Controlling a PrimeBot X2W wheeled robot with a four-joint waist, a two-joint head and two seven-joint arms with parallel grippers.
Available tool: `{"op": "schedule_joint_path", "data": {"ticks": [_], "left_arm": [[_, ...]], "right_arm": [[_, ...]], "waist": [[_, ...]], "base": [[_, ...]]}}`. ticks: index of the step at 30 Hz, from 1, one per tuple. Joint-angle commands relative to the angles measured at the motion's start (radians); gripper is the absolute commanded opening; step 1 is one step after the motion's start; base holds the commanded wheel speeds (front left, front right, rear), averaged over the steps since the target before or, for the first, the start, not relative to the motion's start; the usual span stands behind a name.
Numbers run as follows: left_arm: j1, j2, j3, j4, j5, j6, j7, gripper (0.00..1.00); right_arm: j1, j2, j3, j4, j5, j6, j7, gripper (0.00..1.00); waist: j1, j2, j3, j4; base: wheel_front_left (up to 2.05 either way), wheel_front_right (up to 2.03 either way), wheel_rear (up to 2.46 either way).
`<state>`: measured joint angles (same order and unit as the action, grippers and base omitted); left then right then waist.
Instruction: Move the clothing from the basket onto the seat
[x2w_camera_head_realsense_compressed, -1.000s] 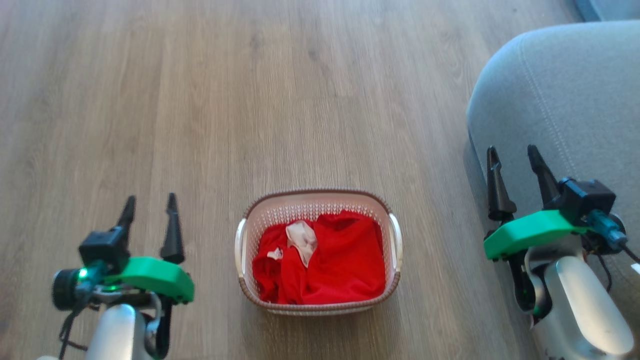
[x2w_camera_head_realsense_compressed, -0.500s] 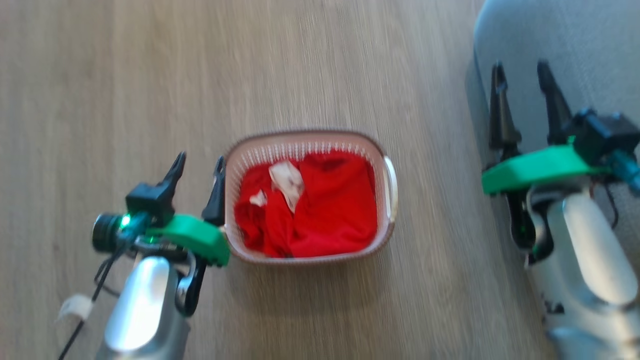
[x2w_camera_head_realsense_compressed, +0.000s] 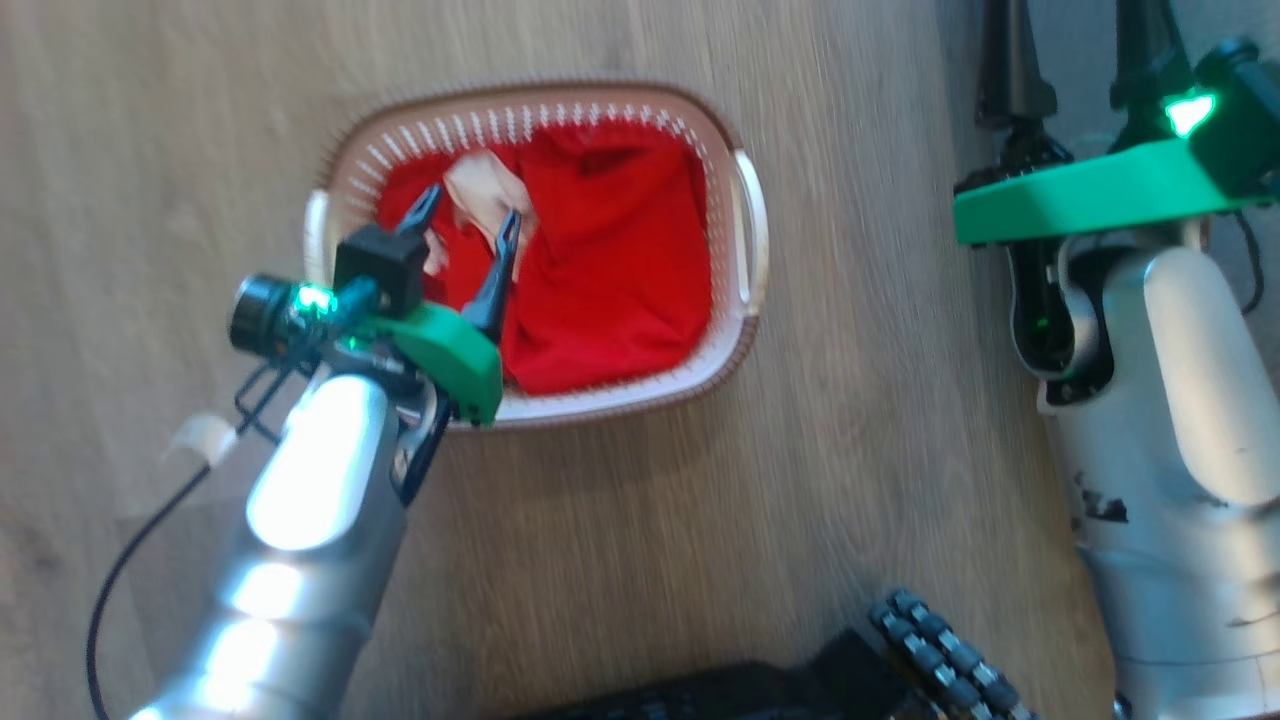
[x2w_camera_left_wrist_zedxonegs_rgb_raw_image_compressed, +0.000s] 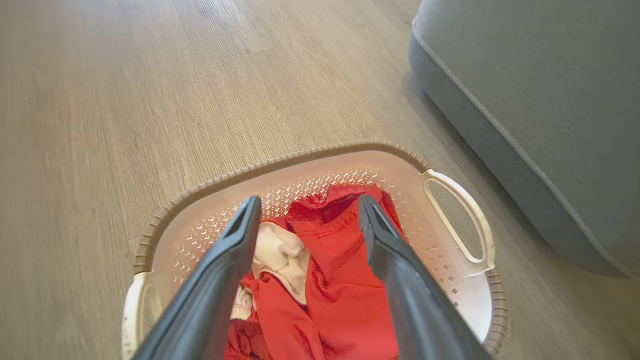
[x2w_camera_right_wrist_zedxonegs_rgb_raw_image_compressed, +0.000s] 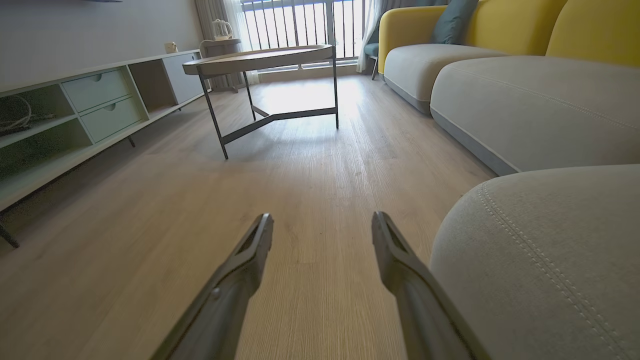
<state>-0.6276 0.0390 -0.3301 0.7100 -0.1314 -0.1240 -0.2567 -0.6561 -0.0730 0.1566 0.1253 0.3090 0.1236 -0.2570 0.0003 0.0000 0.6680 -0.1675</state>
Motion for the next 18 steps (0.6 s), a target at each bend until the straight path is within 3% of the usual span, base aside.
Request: {"op": "schedule_joint_path", "data": {"ticks": [1,8,18], "left_arm": [[-0.025,0.012,0.014,-0.007,0.01,-0.003,-0.005,1.0],[-0.163,0.027,-0.029,0.136,0.03,-0.005,-0.005,1.0],[-0.283,0.045,-0.056,0.291,0.034,-0.006,-0.005,1.0]], "right_arm": [[-0.01,0.013,0.017,-0.042,0.002,0.007,-0.005,1.0],[-0.063,0.021,0.024,-0.069,0.015,0.007,-0.005,1.0],[-0.088,0.022,0.036,-0.094,0.068,0.007,-0.005,1.0]], "waist": [[-0.0003,0.0,0.083,-0.044],[-0.0003,0.0,0.21,-0.09],[-0.0003,0.0,0.297,-0.136]], "base": [[0.0,0.0,0.0],[0.0,0.0,0.0],[0.0,0.0,0.0]]}}
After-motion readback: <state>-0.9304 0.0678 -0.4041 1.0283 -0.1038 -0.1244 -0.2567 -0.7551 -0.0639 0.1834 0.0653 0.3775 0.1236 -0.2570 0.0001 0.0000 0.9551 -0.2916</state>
